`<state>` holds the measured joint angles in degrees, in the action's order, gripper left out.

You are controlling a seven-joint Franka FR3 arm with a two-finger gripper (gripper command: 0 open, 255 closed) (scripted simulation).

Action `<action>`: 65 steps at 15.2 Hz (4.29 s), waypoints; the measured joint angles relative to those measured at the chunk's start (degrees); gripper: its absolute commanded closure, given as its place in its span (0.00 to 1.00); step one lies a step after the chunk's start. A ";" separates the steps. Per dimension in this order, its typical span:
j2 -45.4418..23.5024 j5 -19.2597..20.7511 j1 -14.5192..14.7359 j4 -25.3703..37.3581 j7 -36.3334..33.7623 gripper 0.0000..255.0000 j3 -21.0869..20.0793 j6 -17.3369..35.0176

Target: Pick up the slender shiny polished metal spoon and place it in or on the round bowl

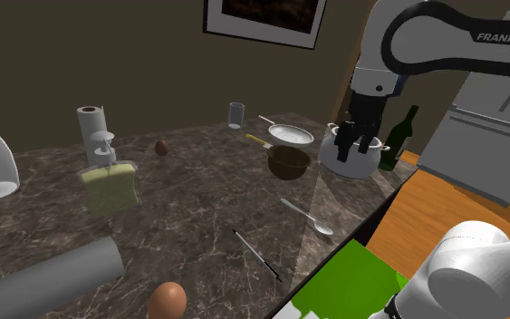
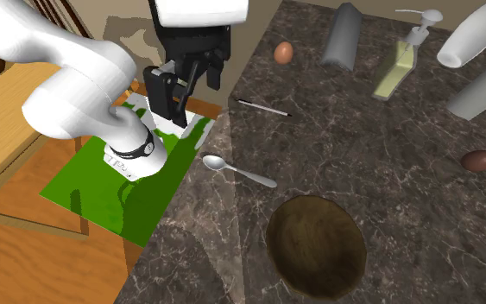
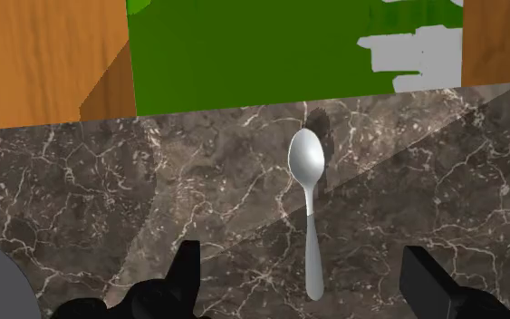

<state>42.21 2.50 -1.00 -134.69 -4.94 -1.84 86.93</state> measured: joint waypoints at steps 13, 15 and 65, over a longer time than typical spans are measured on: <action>-13.11 -4.73 1.99 -9.85 8.54 0.00 5.85 20.83; -16.31 -6.06 2.53 -11.23 10.64 0.00 6.85 24.86; -16.88 -8.38 3.86 -6.03 11.70 1.00 7.24 19.60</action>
<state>25.33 -5.88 2.87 -140.72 6.76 5.40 106.53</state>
